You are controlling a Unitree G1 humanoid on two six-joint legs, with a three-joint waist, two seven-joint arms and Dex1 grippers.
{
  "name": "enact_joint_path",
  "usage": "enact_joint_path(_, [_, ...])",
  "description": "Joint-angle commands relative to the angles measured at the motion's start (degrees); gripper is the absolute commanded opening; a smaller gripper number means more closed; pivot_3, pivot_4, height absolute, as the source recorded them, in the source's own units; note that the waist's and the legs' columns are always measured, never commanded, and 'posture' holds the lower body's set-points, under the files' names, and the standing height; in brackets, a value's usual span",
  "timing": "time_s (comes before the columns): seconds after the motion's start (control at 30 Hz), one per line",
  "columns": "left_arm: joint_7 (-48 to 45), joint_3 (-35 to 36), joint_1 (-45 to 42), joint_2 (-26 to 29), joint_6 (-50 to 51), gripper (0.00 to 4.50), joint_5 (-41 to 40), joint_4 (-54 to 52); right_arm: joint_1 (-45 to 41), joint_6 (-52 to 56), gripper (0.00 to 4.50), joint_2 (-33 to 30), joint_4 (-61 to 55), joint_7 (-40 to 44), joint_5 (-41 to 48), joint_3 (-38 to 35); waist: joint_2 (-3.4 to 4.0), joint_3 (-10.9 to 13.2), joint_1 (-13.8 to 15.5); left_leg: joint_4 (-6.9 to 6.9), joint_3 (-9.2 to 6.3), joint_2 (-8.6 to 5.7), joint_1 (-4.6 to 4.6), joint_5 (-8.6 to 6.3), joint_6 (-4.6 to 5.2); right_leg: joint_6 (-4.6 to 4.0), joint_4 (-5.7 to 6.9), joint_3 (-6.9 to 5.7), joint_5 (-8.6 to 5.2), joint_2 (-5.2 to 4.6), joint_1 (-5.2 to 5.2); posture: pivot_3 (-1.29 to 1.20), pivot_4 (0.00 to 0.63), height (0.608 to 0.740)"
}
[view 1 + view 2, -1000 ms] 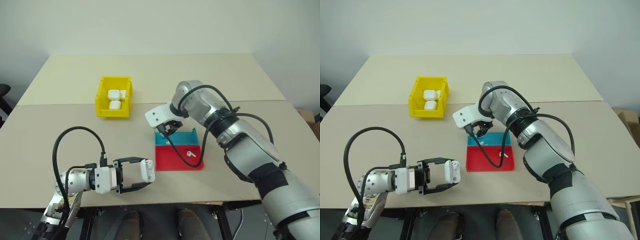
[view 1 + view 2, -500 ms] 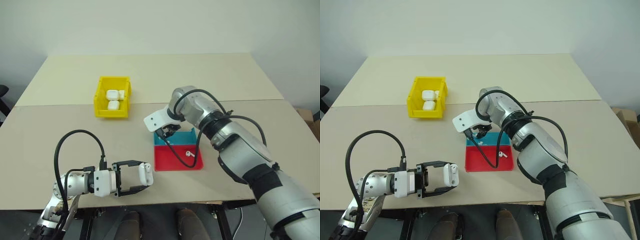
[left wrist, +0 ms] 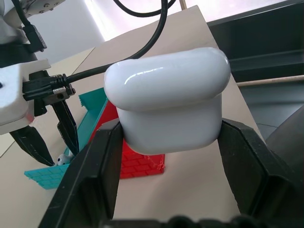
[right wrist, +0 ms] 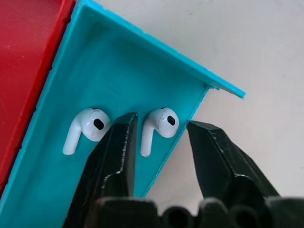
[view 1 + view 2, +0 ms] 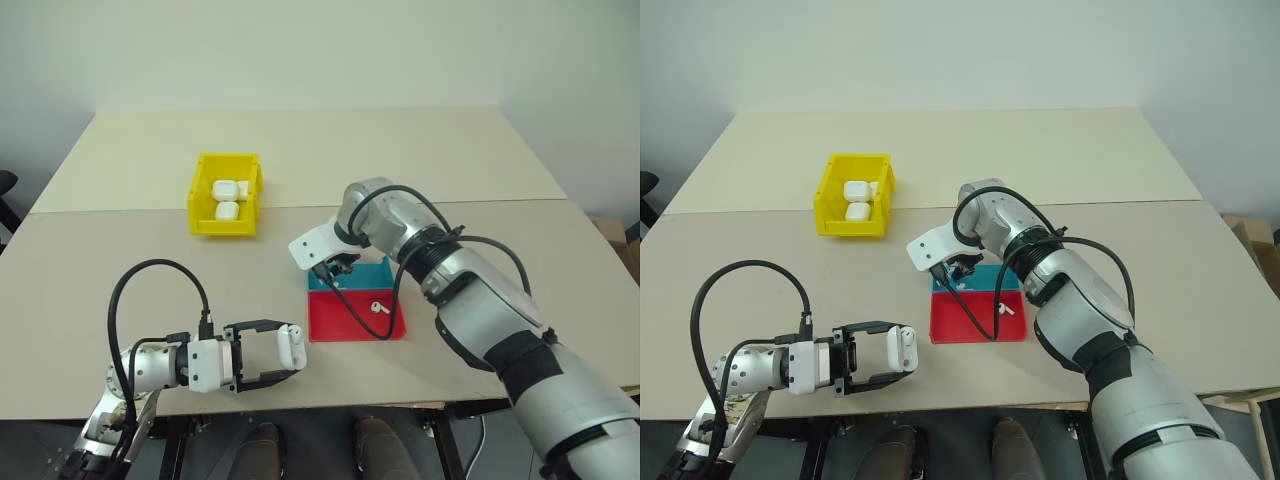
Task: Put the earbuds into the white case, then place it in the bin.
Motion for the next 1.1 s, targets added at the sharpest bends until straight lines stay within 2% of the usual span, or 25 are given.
enact_joint_path(0.03, [0.41, 0.19, 0.17, 0.67, -1.33, 2.74, -0.48, -2.07, 0.17, -0.73, 2.16, -0.25, -1.4, 0.1, -0.14, -1.3, 0.0, 0.0, 0.01, 0.0, 0.0, 0.0, 0.0, 0.0, 0.0, 0.0, 0.0, 0.0, 0.0, 0.0, 0.0, 0.0, 0.15, 0.74])
enact_joint_path(0.27, [0.65, 0.04, -0.14, 0.56, -1.65, 2.74, -0.42, -1.75, 0.33, -0.77, 2.16, -0.07, -1.44, 0.32, -0.66, -1.41, 0.0, 0.0, 0.01, 0.0, 0.0, 0.0, 0.01, 0.0, 0.0, 0.0, 0.0, 0.0, 0.0, 0.0, 0.01, 0.0, 0.15, 0.74])
enact_joint_path(0.37, [0.68, 0.0, -0.07, 0.69, -1.5, 2.74, -0.45, -1.9, 0.77, -1.42, 1.61, -0.59, -2.31, 1.52, -0.54, -1.23, 0.0, 0.0, 0.02, 0.0, 0.0, 0.0, 0.01, 0.0, 0.0, 0.0, 0.0, 0.0, 0.0, 0.0, 0.01, 0.0, 0.15, 0.74])
enact_joint_path(0.77, [1.2, -0.11, 0.02, 0.79, -1.4, 2.74, -0.11, -1.96, 1.32, -1.38, 1.61, -0.72, -2.53, 0.45, -1.5, -1.1, 0.0, 0.0, 0.0, 0.0, 0.0, 0.0, 0.03, 0.0, 0.0, 0.0, 0.0, 0.0, 0.0, 0.0, 0.02, 0.0, 0.15, 0.74])
enact_joint_path(1.1, [1.42, -0.39, 0.03, 0.6, -2.04, 2.74, 0.42, -1.77, 1.62, -6.04, 1.61, -1.71, -1.82, -0.49, -2.61, -0.81, 0.0, 0.0, 0.01, 0.0, 0.0, 0.0, 0.04, 0.0, 0.0, 0.0, 0.0, 0.0, 0.0, 0.0, 0.03, 0.0, 0.15, 0.74])
